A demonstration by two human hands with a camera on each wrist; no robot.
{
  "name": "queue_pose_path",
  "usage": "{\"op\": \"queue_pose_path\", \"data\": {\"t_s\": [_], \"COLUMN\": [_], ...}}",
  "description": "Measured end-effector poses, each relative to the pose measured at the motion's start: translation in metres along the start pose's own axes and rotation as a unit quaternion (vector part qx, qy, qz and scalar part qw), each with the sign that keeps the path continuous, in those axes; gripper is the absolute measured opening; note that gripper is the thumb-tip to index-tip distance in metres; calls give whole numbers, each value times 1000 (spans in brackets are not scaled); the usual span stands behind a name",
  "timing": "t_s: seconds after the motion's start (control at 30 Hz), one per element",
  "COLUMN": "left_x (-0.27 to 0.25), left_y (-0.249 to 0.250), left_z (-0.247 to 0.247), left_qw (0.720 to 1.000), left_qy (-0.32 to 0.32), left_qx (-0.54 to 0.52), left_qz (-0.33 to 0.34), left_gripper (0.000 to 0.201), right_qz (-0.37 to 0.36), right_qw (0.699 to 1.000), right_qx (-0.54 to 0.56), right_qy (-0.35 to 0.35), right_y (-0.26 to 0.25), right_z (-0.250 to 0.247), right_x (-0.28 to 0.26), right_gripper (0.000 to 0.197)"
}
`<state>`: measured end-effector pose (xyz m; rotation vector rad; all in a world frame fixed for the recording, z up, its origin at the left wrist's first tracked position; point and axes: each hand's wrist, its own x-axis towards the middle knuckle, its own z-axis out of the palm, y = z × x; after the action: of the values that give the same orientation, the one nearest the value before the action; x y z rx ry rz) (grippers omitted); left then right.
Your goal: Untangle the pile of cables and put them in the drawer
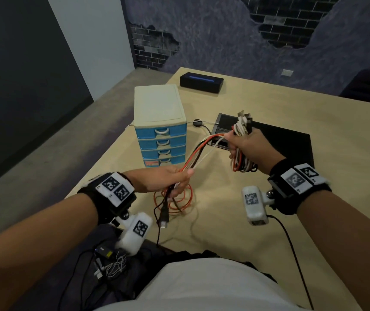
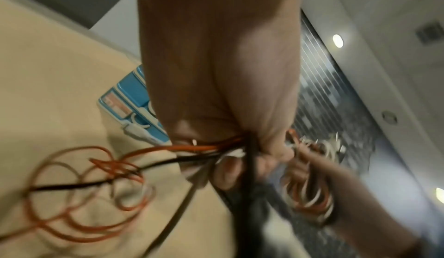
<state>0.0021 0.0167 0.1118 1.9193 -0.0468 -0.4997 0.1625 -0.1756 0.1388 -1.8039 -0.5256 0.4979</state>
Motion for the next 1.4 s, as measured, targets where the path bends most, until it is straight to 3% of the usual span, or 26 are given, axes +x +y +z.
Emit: {"op": "queue_pose_path", "data": {"t_s": [0.1, 0.37, 0.5, 0.6, 0.73, 0.8, 0.83, 0.93, 1.0, 1.07, 1.17, 1.23, 1.3, 1.4], "left_x": [0, -1, -3, 0, 0, 1, 1, 1, 1, 3, 8, 11, 10, 9], "left_y": [-20, -58, -68, -70, -75, -77, -76, -56, -33, -10, 9, 11, 7, -3], "left_z": [7, 16, 14, 11, 2, -5, -8, -16, -21, -25, -24, -17, -12, -4], "left_qw": [995, 983, 956, 951, 963, 973, 978, 983, 987, 991, 998, 999, 991, 954], "left_qy": [26, 70, 110, 120, 121, 113, 113, 132, 136, 124, 64, 11, -28, -50], "left_qx": [87, 148, 244, 255, 214, 192, 169, 125, 80, 33, 9, -44, -128, -296], "left_qz": [-28, -88, -119, -123, -112, -62, -38, -22, -35, -26, 14, 28, 1, -12], "left_gripper": [46, 23, 31, 25, 11, 18, 28, 84, 101, 95, 61, 55, 65, 54], "right_qz": [2, 5, 2, 6, 13, 12, 10, 8, 13, 16, -7, -23, -27, -26], "right_qw": [1000, 999, 1000, 1000, 999, 998, 997, 993, 985, 971, 957, 958, 963, 974], "right_qx": [4, 16, 25, 25, 28, 22, 16, -44, -93, -121, -127, -121, -124, -104], "right_qy": [20, 28, 19, 10, -33, -59, -71, -105, -146, -204, -262, -260, -237, -201], "right_y": [3, -1, -6, -10, -16, -16, -15, -10, -10, -13, -21, -25, -26, -23], "right_z": [-6, 0, 4, 11, 19, 25, 29, 37, 40, 43, 48, 47, 40, 30], "right_x": [2, 0, -3, -5, -13, -17, -18, -21, -22, -26, -29, -27, -26, -23], "right_gripper": [20, 15, 16, 17, 13, 13, 12, 16, 19, 19, 21, 22, 22, 19]}}
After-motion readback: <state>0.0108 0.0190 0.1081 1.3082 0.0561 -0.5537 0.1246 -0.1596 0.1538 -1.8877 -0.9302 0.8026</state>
